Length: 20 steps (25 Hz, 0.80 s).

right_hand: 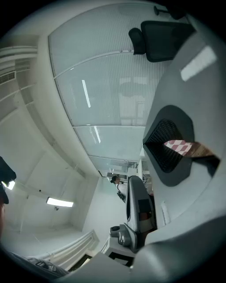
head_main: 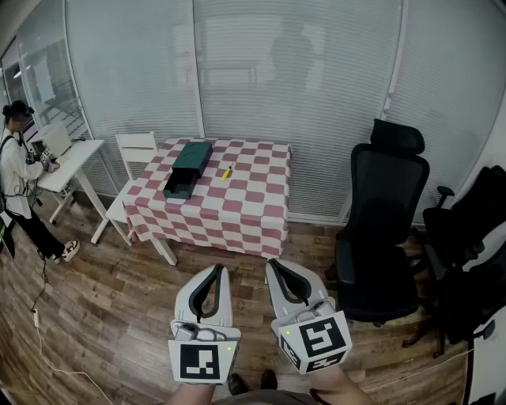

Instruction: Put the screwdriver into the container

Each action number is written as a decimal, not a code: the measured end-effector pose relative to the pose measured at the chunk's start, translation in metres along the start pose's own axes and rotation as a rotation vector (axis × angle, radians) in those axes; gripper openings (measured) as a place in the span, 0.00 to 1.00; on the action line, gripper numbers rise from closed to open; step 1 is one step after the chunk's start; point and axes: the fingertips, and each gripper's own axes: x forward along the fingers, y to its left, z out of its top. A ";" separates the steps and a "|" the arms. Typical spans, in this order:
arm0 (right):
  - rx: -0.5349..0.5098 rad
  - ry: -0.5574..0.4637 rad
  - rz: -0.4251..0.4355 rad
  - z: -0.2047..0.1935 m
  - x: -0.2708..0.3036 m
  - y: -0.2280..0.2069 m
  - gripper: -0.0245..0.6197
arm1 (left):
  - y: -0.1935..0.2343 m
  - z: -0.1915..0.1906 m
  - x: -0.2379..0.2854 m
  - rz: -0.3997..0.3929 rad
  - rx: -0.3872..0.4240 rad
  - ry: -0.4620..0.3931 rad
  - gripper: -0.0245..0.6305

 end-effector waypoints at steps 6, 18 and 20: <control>0.007 0.003 0.009 -0.003 -0.001 -0.006 0.07 | -0.006 -0.001 0.006 0.003 0.008 -0.007 0.04; 0.052 0.006 0.068 -0.017 0.001 -0.027 0.08 | -0.016 -0.011 0.018 0.059 0.027 0.021 0.04; 0.050 0.015 0.080 -0.022 0.006 -0.028 0.08 | -0.013 -0.015 0.021 0.067 0.029 0.030 0.04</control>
